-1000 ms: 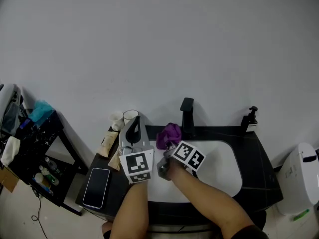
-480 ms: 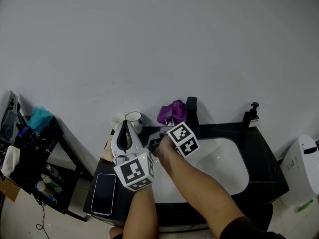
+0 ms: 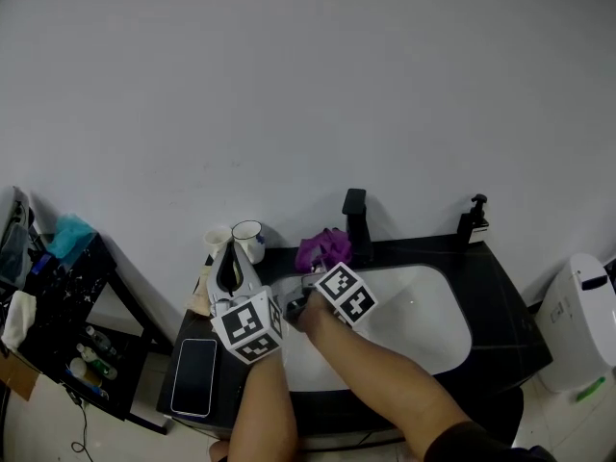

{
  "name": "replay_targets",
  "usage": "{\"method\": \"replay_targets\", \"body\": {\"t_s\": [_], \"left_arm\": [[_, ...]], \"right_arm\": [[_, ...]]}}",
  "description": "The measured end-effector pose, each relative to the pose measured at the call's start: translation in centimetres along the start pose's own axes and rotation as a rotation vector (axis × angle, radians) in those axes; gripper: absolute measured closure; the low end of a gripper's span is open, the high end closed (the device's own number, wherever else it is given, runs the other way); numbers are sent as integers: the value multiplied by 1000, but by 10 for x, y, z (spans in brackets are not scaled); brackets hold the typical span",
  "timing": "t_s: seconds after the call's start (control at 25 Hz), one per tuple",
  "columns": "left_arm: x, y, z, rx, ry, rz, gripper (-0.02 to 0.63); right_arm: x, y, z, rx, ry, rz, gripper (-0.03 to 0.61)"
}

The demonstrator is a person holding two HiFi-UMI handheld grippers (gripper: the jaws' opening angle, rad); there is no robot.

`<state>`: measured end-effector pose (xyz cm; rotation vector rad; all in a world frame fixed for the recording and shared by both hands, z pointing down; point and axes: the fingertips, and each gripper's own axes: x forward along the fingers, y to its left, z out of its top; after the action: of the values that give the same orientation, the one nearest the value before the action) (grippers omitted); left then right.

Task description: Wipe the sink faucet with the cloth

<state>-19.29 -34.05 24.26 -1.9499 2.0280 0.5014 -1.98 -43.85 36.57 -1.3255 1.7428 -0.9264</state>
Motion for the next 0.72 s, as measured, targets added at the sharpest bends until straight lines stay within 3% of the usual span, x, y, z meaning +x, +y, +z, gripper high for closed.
{"method": "replay_targets", "body": {"t_s": [0.16, 0.24, 0.32, 0.44, 0.56, 0.64, 0.72], "left_arm": [[3, 10, -13, -8, 42, 20, 597], [4, 6, -19, -10, 64, 3, 597], [5, -6, -24, -26, 82, -33, 597], [5, -37, -30, -25, 108, -126, 597], [4, -71, -35, -67, 133, -219, 597], [2, -88, -38, -80, 148, -258, 597], [-1, -105, -43, -32, 160, -311, 597]], "right_arm": [[-41, 37, 1, -356, 167, 213, 520], [-69, 58, 16, -547, 199, 337, 520], [-97, 77, 40, -770, 158, 460, 520], [-131, 98, 93, -1092, -13, 593, 520], [-134, 89, 142, -1347, -116, 576, 519], [-117, 58, 159, -1452, -56, 472, 518], [-99, 19, 166, -1480, 46, 320, 518]]}}
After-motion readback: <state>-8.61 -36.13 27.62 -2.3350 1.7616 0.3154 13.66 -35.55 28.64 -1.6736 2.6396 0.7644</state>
